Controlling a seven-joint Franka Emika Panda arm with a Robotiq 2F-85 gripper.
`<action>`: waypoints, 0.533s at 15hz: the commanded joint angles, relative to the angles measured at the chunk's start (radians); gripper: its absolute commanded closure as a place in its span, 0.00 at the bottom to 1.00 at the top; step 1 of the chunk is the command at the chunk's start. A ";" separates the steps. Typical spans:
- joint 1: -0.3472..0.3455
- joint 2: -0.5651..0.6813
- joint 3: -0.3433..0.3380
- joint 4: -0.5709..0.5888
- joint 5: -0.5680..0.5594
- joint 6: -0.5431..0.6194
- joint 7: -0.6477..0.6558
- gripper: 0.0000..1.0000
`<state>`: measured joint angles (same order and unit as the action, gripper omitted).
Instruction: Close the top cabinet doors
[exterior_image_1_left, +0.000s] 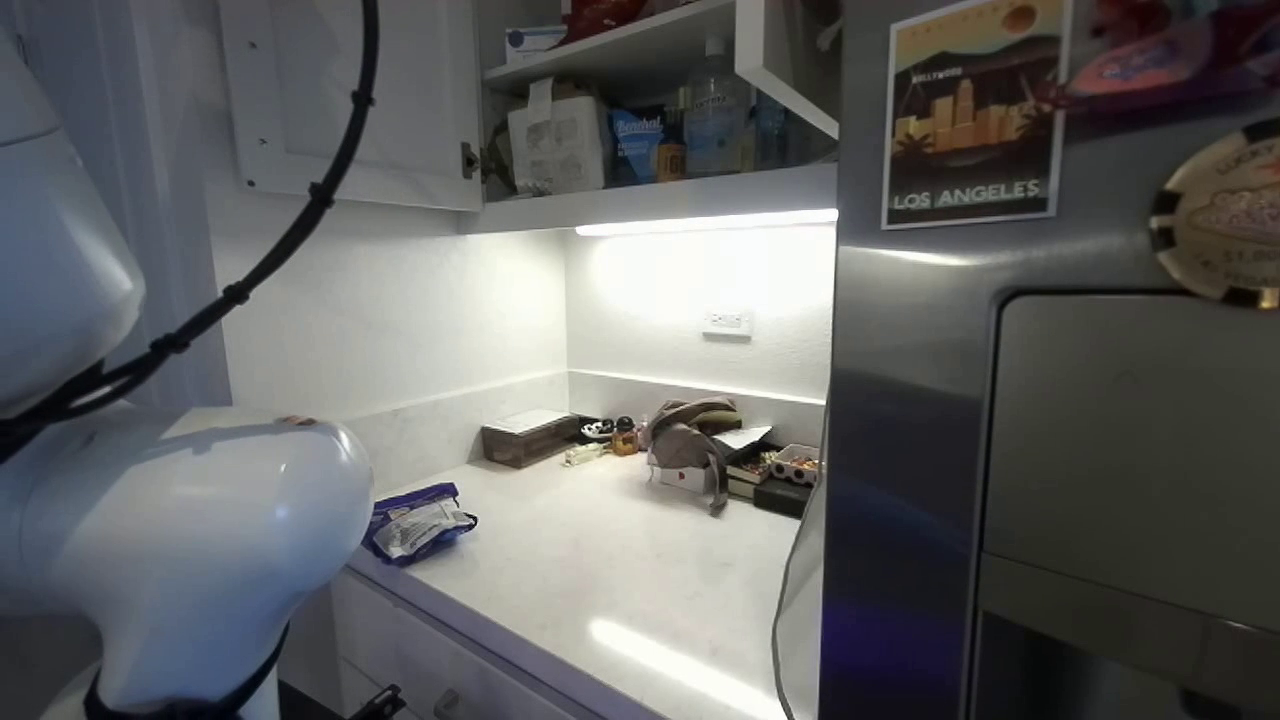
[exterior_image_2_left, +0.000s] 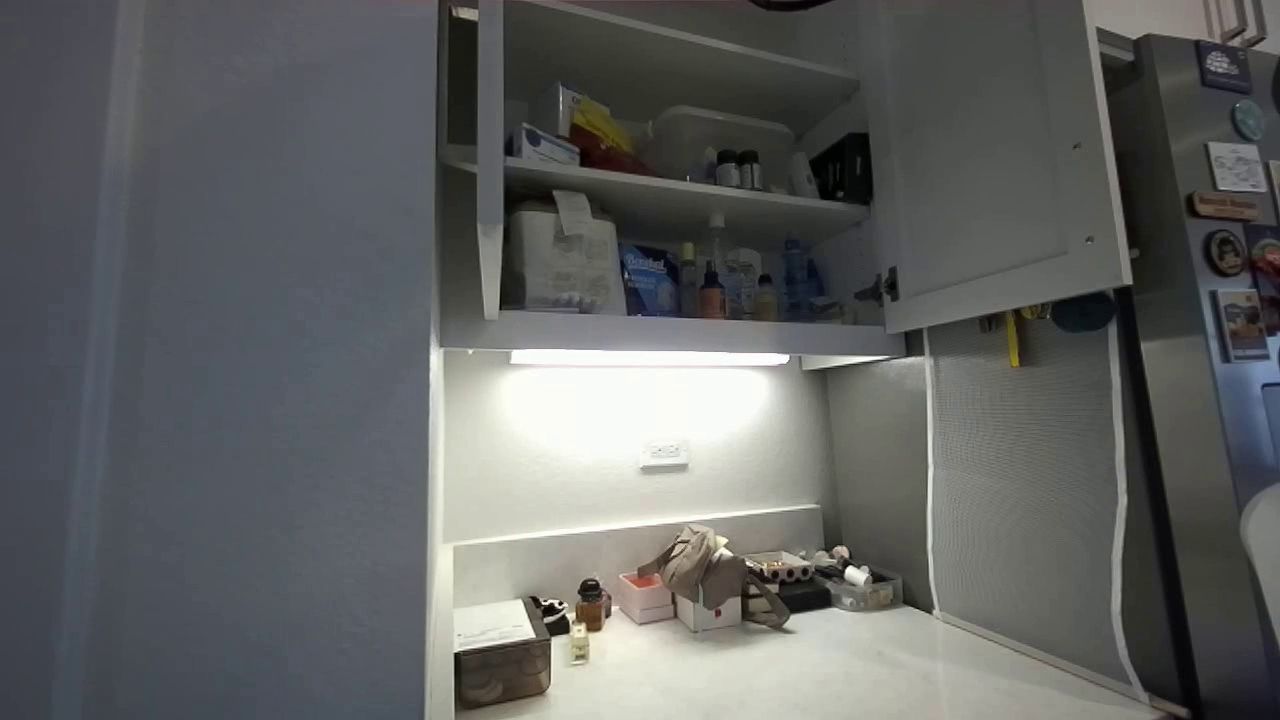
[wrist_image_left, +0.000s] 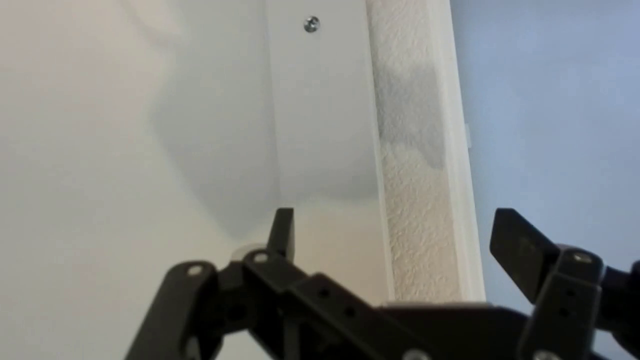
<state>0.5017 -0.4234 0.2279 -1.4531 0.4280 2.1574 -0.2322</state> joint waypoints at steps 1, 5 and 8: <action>-0.009 0.038 0.022 0.041 0.018 0.010 -0.031 0.00; -0.038 0.041 0.059 0.029 -0.034 0.056 -0.009 0.00; -0.062 0.035 0.098 0.009 -0.105 0.122 0.002 0.00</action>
<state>0.4746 -0.3958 0.2835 -1.4478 0.3771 2.2234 -0.2322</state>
